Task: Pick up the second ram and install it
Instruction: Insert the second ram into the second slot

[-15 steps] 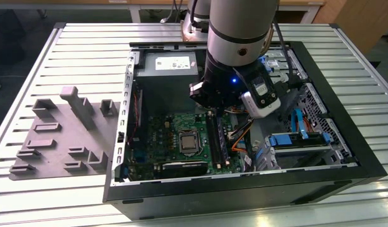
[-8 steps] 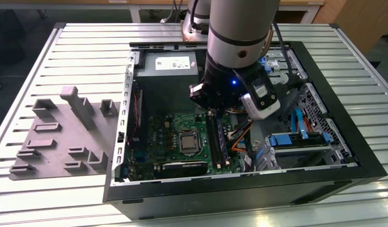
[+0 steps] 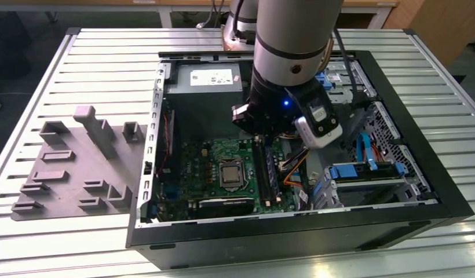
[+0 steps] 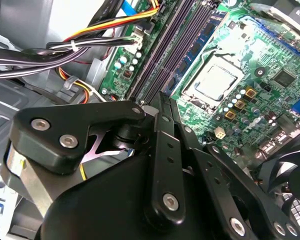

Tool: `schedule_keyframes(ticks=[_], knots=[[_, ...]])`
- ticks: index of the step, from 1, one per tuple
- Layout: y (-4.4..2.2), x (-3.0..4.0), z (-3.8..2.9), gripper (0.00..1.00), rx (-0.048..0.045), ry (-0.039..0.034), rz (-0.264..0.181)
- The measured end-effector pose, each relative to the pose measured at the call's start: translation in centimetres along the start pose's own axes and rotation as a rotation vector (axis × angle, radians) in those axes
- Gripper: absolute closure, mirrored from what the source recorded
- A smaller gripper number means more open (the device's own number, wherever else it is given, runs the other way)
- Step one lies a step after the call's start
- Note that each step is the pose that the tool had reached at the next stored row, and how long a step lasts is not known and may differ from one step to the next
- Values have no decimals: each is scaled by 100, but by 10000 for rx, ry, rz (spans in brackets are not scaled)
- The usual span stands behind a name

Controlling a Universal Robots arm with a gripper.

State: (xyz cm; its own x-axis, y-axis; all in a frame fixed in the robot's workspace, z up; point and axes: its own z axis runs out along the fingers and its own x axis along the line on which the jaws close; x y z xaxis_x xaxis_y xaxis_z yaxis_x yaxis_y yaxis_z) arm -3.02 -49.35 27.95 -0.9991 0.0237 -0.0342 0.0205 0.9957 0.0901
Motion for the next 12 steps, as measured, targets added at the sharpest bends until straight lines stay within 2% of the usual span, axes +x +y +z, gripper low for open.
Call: schedule_keyframes(ticks=[12], knots=[[-14,1,41,89,1,0,0]])
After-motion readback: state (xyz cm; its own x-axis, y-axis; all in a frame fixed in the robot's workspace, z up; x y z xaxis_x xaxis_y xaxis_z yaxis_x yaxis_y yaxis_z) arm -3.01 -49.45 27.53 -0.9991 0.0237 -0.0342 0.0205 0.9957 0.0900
